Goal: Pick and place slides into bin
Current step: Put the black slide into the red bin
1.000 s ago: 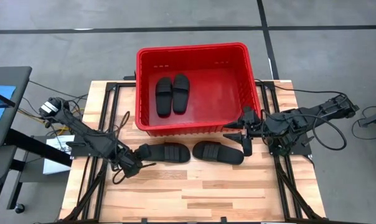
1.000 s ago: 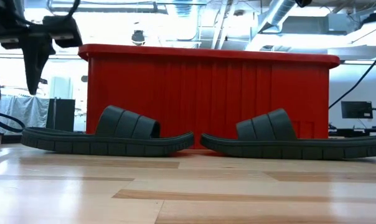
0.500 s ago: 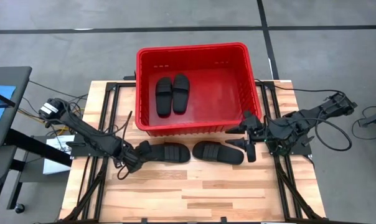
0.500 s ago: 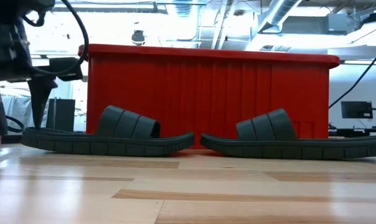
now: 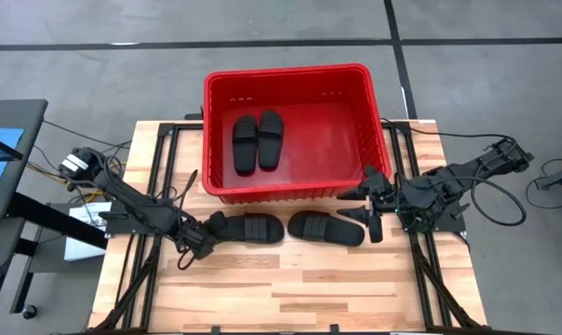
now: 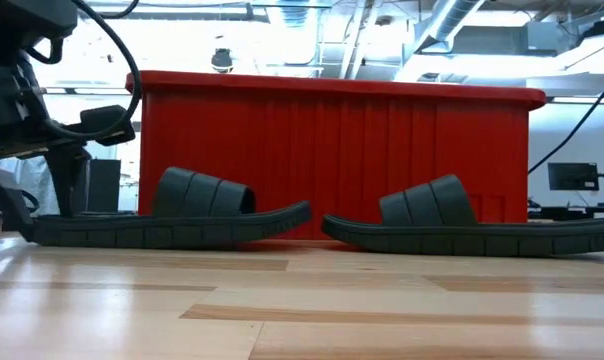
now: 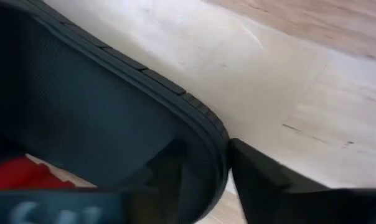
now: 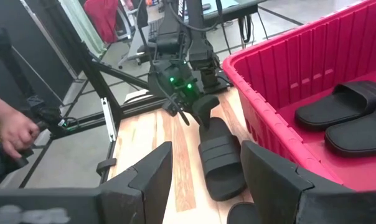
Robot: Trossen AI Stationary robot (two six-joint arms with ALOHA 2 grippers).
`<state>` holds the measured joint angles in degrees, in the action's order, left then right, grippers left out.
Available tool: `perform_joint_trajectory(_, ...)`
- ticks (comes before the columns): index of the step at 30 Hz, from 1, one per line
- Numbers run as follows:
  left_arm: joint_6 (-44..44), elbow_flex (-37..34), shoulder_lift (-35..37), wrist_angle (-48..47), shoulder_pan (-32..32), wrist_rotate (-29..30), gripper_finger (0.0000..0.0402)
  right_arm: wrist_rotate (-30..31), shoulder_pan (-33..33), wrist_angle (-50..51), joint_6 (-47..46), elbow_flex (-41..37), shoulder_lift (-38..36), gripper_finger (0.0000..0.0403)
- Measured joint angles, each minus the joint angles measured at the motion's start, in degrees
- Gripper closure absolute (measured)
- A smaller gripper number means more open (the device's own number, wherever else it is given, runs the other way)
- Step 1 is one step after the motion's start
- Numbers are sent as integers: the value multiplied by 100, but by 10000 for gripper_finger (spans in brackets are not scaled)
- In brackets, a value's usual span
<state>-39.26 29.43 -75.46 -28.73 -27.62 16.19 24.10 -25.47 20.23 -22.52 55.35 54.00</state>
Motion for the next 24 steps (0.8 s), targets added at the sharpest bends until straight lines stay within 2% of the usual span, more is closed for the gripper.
perform_joint_trajectory(3, 334, 135, -113, -121, 6, 3, 365, 0, 0, 0, -2, 0, 0, 221)
perform_joint_trajectory(4, 515, 192, -145, -175, 25, -38, 378, 0, 0, 0, -2, 0, 0, 221)
perform_joint_trajectory(9, 1388, 444, -183, -327, 74, -198, 381, 0, 0, 2, -2, 2, 0, 221)
perform_joint_trajectory(14, 1839, 940, -186, -736, -29, -239, 386, -38, 0, 8, 0, 2, -4, 221)
perform_joint_trajectory(24, 2776, 2393, -270, -1888, -856, -331, 388, -538, -4, 39, 148, 2, -7, 221)
